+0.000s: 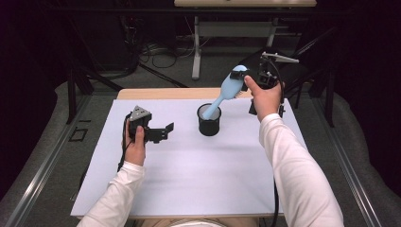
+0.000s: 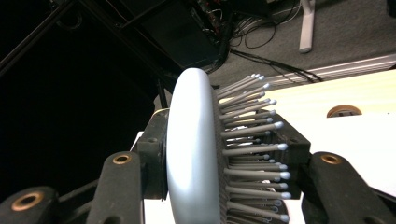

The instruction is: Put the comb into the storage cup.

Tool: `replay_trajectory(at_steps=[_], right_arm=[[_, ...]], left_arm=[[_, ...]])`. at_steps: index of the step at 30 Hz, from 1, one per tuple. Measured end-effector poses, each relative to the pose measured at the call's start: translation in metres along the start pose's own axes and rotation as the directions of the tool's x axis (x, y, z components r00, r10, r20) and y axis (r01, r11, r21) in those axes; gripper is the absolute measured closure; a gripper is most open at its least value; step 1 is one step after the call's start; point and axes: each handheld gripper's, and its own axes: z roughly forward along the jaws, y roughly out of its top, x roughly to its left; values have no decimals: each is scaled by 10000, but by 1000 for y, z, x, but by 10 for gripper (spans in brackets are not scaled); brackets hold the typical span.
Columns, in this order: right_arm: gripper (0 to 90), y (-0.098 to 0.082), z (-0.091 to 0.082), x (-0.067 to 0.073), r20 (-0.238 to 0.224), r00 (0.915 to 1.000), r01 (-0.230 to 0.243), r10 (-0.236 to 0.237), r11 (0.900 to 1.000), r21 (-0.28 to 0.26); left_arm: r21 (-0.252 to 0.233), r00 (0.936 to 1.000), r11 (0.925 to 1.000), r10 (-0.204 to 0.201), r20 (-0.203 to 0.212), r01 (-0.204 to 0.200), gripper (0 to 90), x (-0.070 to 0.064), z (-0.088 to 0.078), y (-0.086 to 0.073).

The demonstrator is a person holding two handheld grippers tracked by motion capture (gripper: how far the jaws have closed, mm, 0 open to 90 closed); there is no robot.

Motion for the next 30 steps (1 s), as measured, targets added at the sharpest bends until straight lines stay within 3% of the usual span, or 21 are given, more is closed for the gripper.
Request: replay_trajectory(at_steps=[13, 30], right_arm=[[492, 2, 7, 3, 622, 9969, 496, -479, 9985, -247], [491, -4, 20, 16, 776, 9910, 1110, -1092, 9936, -198]], left_arm=[[1, 9999, 10000, 60, 139, -60, 4, -1, 0, 0], [87, 9998, 9999, 87, 189, -89, 4, -1, 0, 0]])
